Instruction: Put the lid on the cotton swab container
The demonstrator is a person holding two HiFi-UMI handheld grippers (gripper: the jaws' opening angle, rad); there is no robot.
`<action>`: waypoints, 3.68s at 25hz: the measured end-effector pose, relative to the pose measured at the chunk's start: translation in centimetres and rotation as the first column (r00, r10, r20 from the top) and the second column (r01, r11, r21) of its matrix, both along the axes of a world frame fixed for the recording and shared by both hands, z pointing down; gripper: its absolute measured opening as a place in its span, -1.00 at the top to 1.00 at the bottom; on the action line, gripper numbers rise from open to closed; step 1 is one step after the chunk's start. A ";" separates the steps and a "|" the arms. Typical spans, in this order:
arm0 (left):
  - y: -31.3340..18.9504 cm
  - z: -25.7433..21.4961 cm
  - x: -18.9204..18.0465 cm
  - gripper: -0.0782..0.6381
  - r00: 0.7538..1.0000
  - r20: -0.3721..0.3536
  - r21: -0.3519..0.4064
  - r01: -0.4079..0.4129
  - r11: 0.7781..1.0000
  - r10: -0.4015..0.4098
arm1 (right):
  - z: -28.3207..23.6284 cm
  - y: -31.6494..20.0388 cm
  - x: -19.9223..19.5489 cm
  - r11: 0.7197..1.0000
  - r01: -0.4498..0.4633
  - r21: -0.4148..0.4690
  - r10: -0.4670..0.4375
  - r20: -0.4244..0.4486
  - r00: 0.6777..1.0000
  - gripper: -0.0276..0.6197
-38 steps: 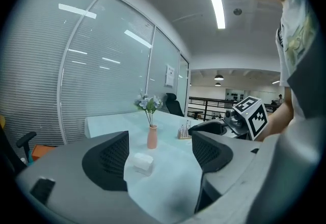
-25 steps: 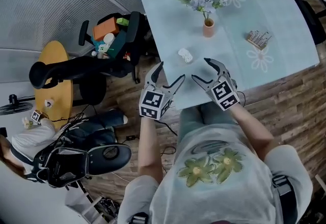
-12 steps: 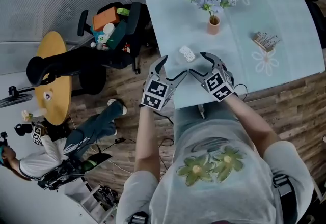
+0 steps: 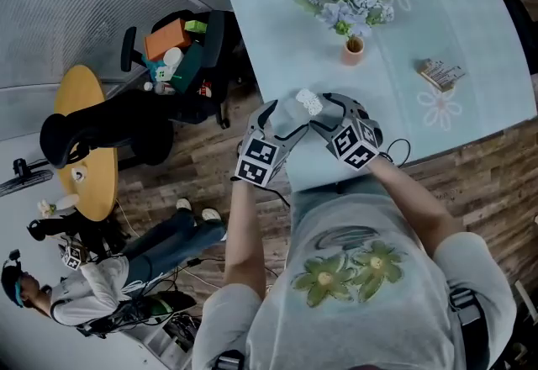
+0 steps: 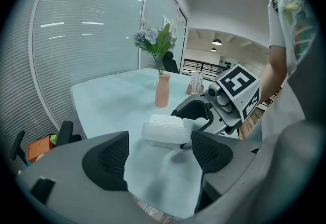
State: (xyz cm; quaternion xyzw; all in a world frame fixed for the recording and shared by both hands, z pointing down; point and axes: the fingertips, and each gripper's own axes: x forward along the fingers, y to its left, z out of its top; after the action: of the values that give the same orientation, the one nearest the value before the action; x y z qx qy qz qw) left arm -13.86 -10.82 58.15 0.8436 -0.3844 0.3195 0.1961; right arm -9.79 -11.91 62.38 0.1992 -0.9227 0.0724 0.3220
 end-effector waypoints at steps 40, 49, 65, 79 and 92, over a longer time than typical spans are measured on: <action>-2.1 -0.4 3.1 -0.11 0.996 -0.009 0.015 -0.090 0.996 0.090 | 1.0 -0.3 -0.1 0.999 0.048 -0.022 -0.048 -0.016 0.999 0.27; -2.5 -0.2 3.6 -0.10 0.995 0.009 0.002 -0.097 0.995 0.097 | 1.1 -0.3 0.0 0.998 0.057 -0.026 -0.058 -0.013 0.998 0.27; -3.0 0.5 4.2 -0.10 0.996 0.043 -0.006 -0.079 0.997 0.079 | 1.3 -0.2 0.0 0.997 0.075 -0.013 -0.075 -0.038 0.996 0.29; -3.3 0.8 4.4 -0.10 0.995 0.076 -0.010 -0.060 0.998 0.060 | 1.4 -0.1 -0.1 0.997 0.082 -0.005 -0.082 -0.049 0.995 0.30; -3.3 1.1 4.4 -0.10 0.992 0.101 -0.046 -0.072 0.996 0.077 | 1.4 -0.1 -0.1 0.997 0.083 -0.008 -0.083 -0.051 0.995 0.30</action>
State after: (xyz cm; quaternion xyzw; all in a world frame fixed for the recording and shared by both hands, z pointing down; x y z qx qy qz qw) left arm -9.43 -14.09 59.28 0.8356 -0.3554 0.3774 0.1818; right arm -9.84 -11.99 63.79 0.1614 -0.9214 0.0565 0.3490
